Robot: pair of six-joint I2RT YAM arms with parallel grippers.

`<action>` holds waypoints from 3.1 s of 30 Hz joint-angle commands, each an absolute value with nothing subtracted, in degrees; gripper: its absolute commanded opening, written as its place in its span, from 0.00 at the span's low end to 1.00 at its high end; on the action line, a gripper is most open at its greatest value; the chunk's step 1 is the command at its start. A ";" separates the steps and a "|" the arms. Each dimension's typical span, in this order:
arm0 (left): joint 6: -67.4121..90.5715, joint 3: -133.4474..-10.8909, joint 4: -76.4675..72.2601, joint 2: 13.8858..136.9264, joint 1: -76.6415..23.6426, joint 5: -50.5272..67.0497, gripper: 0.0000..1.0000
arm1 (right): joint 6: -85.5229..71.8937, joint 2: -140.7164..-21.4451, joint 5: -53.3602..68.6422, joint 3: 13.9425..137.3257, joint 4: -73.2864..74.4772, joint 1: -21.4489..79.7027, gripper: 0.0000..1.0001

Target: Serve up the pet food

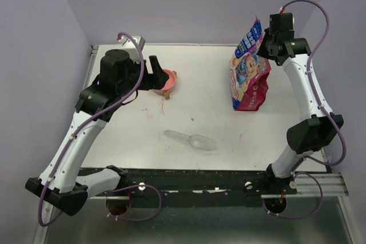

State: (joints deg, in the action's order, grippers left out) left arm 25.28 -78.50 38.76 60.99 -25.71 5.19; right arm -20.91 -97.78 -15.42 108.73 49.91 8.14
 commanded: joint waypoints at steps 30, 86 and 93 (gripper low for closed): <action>39.09 -114.35 41.92 89.38 -45.18 2.80 0.71 | -36.48 -77.25 15.03 87.01 39.20 24.61 0.01; 47.02 -113.29 36.21 105.65 -40.78 8.52 0.10 | -27.69 -85.51 9.50 99.38 52.37 24.61 0.32; 47.02 -113.82 35.42 106.08 -40.61 10.37 0.04 | -24.35 -91.14 2.82 108.71 56.69 24.61 0.38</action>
State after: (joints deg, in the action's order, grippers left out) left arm 48.71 -113.95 34.81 105.75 -40.93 8.16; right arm -27.35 -88.90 7.25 103.88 54.19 24.05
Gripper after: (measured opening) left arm 0.054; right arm 0.364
